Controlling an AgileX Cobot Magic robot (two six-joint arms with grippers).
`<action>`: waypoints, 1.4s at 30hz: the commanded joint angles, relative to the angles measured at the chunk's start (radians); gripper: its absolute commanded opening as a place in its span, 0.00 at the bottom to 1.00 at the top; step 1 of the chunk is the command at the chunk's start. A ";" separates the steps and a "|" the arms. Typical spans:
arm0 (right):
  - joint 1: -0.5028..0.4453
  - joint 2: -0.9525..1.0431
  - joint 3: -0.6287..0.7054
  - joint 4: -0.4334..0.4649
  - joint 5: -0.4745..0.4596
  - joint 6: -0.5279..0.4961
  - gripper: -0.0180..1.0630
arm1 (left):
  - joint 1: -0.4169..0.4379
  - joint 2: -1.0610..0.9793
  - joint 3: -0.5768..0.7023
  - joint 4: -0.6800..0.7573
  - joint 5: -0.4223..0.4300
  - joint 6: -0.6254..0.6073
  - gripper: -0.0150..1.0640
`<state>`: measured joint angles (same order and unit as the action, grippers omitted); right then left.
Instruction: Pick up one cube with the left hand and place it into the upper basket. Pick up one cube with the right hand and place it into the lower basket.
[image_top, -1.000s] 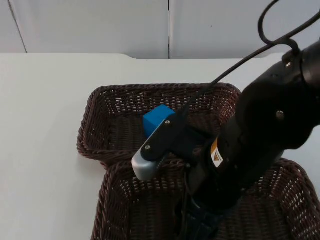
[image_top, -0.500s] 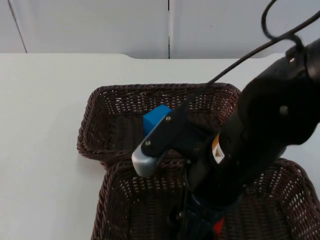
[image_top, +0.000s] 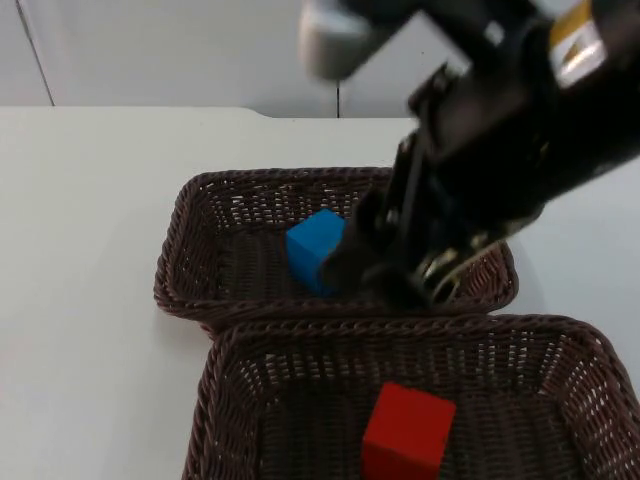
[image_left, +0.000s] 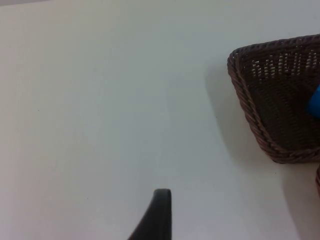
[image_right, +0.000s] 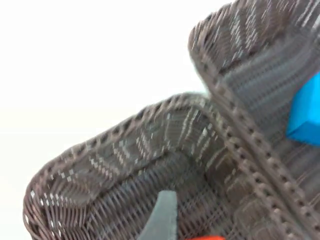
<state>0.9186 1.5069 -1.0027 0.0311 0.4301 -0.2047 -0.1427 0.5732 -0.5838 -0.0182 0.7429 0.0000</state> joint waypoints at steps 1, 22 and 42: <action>0.002 -0.046 -0.002 -0.002 0.010 0.007 0.72 | 0.003 -0.004 0.003 -0.001 -0.015 -0.006 0.80; 0.002 -0.296 0.001 -0.002 0.067 0.039 0.72 | 0.003 -0.182 0.003 -0.016 -0.015 0.021 0.80; 0.002 -0.720 0.301 -0.002 0.000 0.066 0.72 | 0.003 -0.424 0.003 -0.042 0.198 0.021 0.80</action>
<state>0.9186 0.8351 -0.7221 0.0311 0.4475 -0.1444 -0.1427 0.1792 -0.5838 -0.0437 0.9145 0.0209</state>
